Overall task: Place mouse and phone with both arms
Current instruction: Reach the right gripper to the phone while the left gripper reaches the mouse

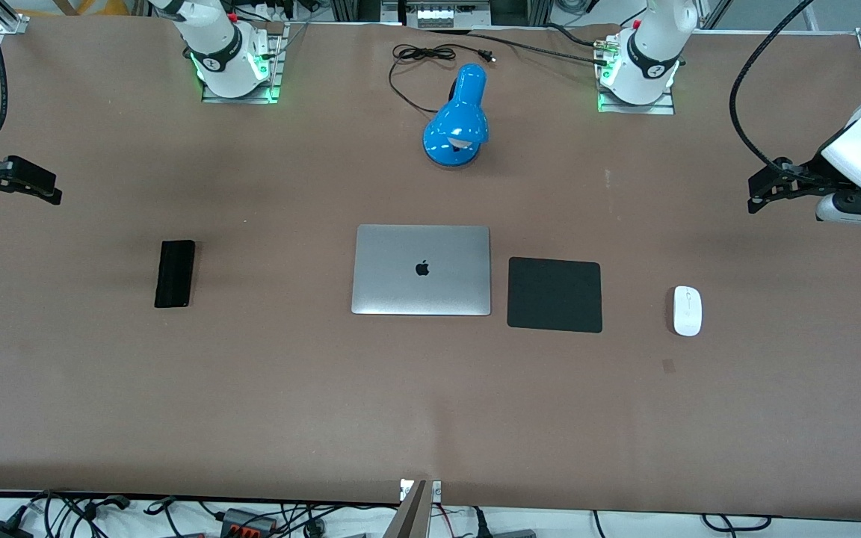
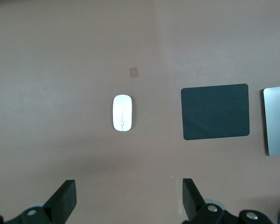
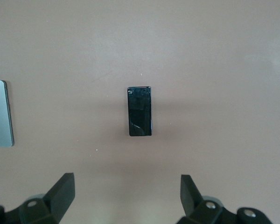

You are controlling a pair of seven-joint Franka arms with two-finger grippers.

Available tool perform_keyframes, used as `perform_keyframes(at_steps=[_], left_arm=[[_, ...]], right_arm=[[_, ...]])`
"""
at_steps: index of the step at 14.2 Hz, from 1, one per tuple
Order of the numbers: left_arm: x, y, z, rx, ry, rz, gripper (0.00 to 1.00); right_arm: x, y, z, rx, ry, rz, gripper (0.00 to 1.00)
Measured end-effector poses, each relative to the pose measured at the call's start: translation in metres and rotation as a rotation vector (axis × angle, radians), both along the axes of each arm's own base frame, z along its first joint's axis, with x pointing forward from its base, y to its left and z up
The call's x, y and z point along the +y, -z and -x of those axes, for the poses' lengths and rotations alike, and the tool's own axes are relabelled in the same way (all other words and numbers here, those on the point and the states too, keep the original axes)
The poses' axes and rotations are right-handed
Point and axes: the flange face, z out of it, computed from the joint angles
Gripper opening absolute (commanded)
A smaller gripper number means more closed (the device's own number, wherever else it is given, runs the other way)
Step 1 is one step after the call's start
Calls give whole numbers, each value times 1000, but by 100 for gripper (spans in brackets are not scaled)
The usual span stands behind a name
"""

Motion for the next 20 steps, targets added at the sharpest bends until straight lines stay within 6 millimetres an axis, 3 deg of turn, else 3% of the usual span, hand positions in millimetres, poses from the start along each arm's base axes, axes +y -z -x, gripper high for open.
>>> perform_keyframes(at_steps=[6,9,11,14,17,20], left_arm=[[2,5,-2,12,-3,1,100],[4,13,3,73,-7,0,100],[10,24,3,126,-18,1,100],[28,73,-19,210,-42,13,100],[37,157,-71,188,-32,0,100],[39,241,-105,114,26,-30,100]], right_arm=[[0,1,0,1,0,0,100],[-2,27,-4,46,2,-2,100],[-4,72,-15,81,2,-3,100],[-12,174,-32,39,3,-4,100],[-15,278,-15,-24,1,-8,100],[-12,347,14,-38,-12,-14,100]])
